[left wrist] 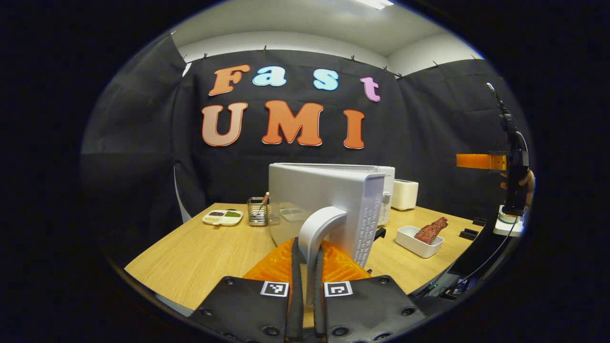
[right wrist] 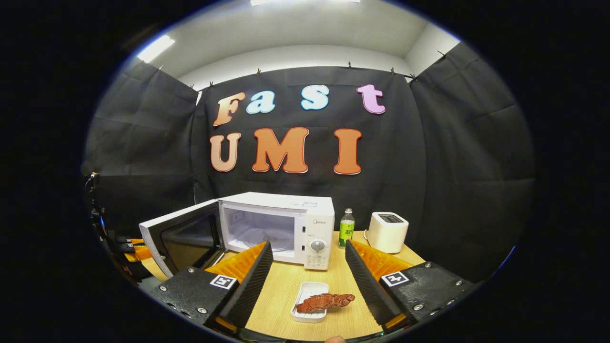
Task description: Open the microwave oven with the left hand, put the food in, and close the microwave oven.
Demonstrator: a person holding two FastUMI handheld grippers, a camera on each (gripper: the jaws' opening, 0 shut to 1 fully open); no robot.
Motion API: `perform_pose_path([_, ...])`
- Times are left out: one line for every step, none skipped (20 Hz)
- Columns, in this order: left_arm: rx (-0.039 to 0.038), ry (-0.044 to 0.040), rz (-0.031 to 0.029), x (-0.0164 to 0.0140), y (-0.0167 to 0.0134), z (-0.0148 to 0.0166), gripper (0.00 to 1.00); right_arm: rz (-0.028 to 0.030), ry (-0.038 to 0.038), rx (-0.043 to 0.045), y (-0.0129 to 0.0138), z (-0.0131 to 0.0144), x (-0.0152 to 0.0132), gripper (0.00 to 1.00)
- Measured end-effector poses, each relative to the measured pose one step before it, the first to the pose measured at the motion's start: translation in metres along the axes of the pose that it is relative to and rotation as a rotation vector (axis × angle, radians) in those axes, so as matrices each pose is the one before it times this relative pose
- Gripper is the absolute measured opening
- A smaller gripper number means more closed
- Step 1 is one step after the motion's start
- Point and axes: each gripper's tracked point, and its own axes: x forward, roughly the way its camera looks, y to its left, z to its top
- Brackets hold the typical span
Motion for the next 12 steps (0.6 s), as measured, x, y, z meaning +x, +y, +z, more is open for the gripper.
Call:
perform_pose_path([-0.00172, 0.00283, 0.02661, -0.00421, 0.01426, -0.00061, 0.13, 0.00138, 0.00132, -0.00092, 0.00387, 0.00012, 0.00004, 0.95])
perform_pose_path([-0.01117, -0.00182, 0.01821, -0.00487, 0.01077, -0.00077, 0.16, 0.00148, 0.0021, -0.00065, 0.00323, -0.00089, 0.00075, 0.95])
perform_pose_path([-0.01205, -0.00331, 0.01536, -0.00741, 0.00843, 0.00065, 0.16, 0.00036, 0.00438, -0.00048, 0.00327, -0.00102, 0.00056, 0.89])
perform_pose_path([-0.00337, -0.00165, 0.0135, -0.00772, 0.00725, -0.00207, 0.2, -0.00093, 0.00274, 0.00084, 0.00105, -0.00205, 0.00176, 0.95])
perform_pose_path([0.00157, -0.00357, 0.01924, -0.00598, 0.00767, 0.00131, 0.19, -0.00131, -0.00043, 0.00074, 0.00065, 0.00035, 0.0011, 0.95])
perform_pose_path([0.00766, -0.00484, 0.02941, -0.0046, 0.01192, 0.00171, 0.2, -0.00403, -0.00292, 0.00177, -0.00003, -0.00091, 0.00173, 0.94])
perform_pose_path([0.01828, -0.00342, 0.03985, -0.0003, 0.01337, 0.00162, 0.2, -0.00766, -0.00391, 0.00297, -0.00095, -0.00074, 0.00107, 0.95])
perform_pose_path([0.00325, -0.0053, 0.01857, -0.00838, 0.0037, 0.00278, 0.5, -0.0094, -0.00155, 0.00359, -0.00201, -0.0013, 0.00072, 0.95])
perform_pose_path([-0.00729, -0.00619, 0.00941, -0.00536, 0.0047, 0.00484, 0.57, -0.00865, -0.00067, 0.00446, -0.00187, -0.00282, 0.00082, 0.95])
perform_pose_path([-0.0066, -0.00503, 0.00937, -0.00093, 0.0052, 0.00434, 0.65, -0.00774, 0.00179, 0.00443, -0.00193, -0.00381, 0.0018, 0.95])
perform_pose_path([-0.0069, -0.00615, 0.00856, 0.00032, 0.00514, 0.00194, 0.64, -0.00874, 0.00441, 0.00465, -0.00282, -0.00532, 0.00111, 0.95])
perform_pose_path([-0.00659, -0.00424, 0.00764, -0.00192, 0.00395, 0.00385, 0.75, -0.01135, 0.00657, 0.00575, -0.00446, -0.0058, 0.00234, 0.95])
